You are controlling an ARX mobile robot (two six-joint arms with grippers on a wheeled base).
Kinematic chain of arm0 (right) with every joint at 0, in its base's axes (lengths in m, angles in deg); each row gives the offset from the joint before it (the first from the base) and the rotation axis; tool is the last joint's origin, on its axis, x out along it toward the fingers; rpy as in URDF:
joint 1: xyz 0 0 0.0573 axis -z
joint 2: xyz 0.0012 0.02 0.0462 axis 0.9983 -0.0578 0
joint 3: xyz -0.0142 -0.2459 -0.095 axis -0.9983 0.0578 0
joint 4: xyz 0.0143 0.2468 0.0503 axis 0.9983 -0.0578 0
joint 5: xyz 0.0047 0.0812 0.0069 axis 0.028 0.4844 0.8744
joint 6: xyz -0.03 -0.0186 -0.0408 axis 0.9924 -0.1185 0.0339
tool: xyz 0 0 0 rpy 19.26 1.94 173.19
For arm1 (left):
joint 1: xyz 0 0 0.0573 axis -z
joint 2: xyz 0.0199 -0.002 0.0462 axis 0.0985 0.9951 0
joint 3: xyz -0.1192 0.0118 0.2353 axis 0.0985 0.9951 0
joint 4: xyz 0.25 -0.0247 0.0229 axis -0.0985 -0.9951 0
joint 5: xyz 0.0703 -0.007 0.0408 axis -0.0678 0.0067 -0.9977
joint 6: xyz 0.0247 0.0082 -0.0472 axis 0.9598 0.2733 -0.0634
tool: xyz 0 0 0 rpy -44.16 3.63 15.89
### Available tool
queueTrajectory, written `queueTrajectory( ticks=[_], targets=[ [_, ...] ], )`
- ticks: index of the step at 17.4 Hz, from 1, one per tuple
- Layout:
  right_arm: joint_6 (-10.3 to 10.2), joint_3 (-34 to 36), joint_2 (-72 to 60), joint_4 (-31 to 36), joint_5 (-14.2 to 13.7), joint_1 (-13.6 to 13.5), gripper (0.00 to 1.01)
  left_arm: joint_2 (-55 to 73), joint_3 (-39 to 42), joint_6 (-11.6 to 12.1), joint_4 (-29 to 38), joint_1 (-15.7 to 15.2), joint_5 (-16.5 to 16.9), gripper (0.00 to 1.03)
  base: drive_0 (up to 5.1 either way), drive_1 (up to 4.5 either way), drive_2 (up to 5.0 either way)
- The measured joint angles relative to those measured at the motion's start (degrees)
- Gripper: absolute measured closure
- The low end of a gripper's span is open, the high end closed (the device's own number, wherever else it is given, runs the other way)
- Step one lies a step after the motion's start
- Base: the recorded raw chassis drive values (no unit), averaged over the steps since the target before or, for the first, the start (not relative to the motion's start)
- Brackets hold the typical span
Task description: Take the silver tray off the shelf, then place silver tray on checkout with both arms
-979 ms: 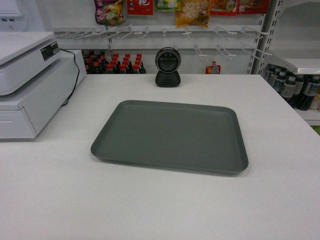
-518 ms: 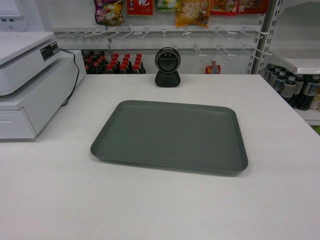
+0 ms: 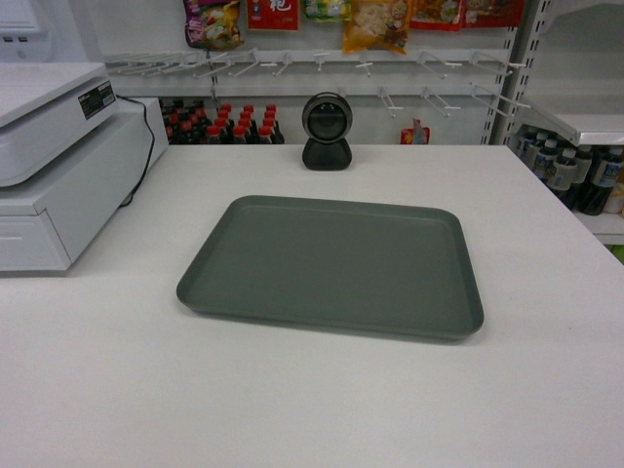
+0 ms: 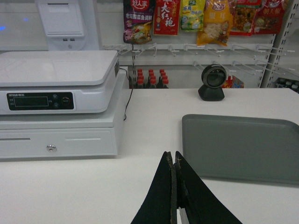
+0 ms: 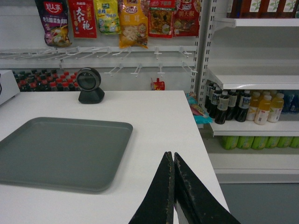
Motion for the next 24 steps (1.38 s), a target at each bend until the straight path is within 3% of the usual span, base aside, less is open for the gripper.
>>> queueTrajectory(
  ticks=[2,4,5,6,10,18,19,24],
  targets=[
    [0.0,0.0,6.7,-6.8,0.0,0.0,0.98,-6.3,0.0,0.0,-6.5,0.0,0.0,1.02,0.0,0.0,0.0],
    [0.0,0.0,8.3,-8.3,0.0,0.0,0.98,-8.9,-0.1,0.0,-9.8,0.0,0.0,1.02,0.0,0.0,0.0],
    [0.0,0.0,11.0,-12.2,0.0,0.0,0.98,-15.0,0.0,0.0,-18.1,0.0,0.2,1.02,0.0,0.0,0.0],
    [0.0,0.0,16.3,-19.0,0.0,0.0,0.98,-16.7,-0.1,0.0,-16.6,0.0,0.2,1.02,0.0,0.0,0.0],
    [0.0,0.0,18.2,-18.6,0.0,0.0,0.97,-16.7,0.0,0.0,-17.7,0.0,0.2,1.02,0.0,0.0,0.0],
    [0.0,0.0,18.2,-18.7,0.0,0.0,0.04,-16.7,0.0,0.0,-17.6,0.0,0.2,0.11,0.0,0.0,0.0],
    [0.0,0.0,18.2,-18.7,0.0,0.0,0.02,-16.7,0.0,0.0,-17.6,0.0,0.2,0.03,0.0,0.0,0.0],
    [0.0,0.0,18.2,-18.7,0.0,0.0,0.03,-16.7,0.0,0.0,-17.6,0.0,0.2,0.05,0.0,0.0,0.0]
  ],
)
